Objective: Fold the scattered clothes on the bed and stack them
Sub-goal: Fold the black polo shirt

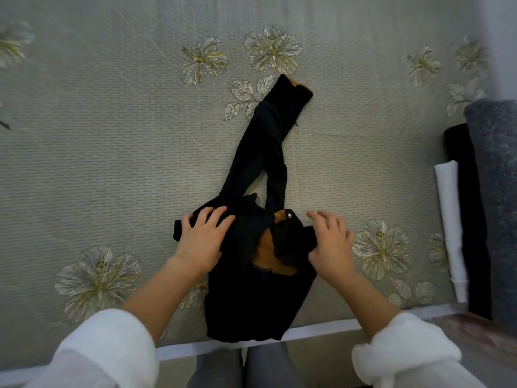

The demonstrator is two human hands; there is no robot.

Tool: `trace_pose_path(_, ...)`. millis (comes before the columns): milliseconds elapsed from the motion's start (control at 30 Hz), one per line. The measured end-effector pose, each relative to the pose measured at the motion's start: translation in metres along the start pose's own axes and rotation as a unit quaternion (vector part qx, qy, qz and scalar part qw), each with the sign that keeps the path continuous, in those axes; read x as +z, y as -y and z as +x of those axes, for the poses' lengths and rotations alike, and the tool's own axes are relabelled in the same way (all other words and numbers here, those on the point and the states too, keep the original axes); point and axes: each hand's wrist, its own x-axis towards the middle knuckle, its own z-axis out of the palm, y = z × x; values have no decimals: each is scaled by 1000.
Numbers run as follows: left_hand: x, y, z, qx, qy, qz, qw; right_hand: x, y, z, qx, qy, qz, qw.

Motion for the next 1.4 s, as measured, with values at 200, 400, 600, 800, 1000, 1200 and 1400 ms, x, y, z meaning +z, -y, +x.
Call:
trace_pose_path(200, -4, -2, 0, 3, -89, -64, 994, 17, 2, 7, -75, 115, -57, 989)
trace_pose_path(400, -39, -1, -41, -13, -175, -447, 877, -7, 7, -4, 39, 33, 310, 949)
trace_pose_path(600, -128, -29, -101, 21, -153, -583, 798, -75, 20, -56, 137, 219, 476, 841)
trace_pose_path(800, -223, -72, -150, 96, -87, -638, 759, -140, 33, -97, 94, 134, 549, 820)
trace_pose_path(1000, -317, -103, -194, 162, -102, -740, 645, -213, 16, -99, 43, 55, 679, 731)
trace_pose_path(1200, -380, -130, -236, 241, -112, -744, 613, -237, 43, -118, -33, 190, 609, 770)
trace_pose_path(1400, -412, -110, -262, 240, -200, -710, 631, -295, 49, -108, -68, 75, 567, 817)
